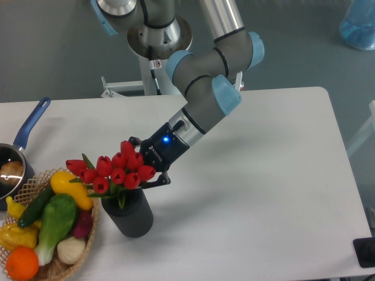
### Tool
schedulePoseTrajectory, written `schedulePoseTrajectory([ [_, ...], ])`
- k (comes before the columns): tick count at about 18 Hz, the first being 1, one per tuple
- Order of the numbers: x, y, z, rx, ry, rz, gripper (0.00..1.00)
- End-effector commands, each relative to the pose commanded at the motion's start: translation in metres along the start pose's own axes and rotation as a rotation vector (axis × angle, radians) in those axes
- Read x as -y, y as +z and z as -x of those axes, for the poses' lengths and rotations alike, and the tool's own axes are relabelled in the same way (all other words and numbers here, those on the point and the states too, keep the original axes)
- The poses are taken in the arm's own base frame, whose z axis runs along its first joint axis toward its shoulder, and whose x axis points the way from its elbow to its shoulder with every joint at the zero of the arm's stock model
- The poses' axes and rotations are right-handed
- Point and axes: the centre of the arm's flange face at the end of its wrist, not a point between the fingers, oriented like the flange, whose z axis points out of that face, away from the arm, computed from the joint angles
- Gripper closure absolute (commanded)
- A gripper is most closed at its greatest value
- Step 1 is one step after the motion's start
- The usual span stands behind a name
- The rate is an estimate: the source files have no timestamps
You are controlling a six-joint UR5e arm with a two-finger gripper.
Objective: Pick up the flowers from the vase
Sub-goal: 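Close the gripper on the tulip bunch, then lift the tulip bunch up out of the black vase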
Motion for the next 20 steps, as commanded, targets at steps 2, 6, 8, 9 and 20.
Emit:
schedulePoseTrajectory([
  [2, 0.0, -0.003, 0.002, 0.005, 0.001, -0.002, 0.75],
  [6, 0.0, -0.011, 0.007, 0.019, -0.004, -0.009, 0.75],
  [8, 0.002, -0.017, 0.01, 0.022, -0.004, -0.033, 0.75],
  [9, 0.002, -0.021, 0.012, 0.027, -0.006, -0.043, 0.75],
  [20, 0.035, -0.046, 0.001, 0.064, -0.025, -0.068, 0.75],
])
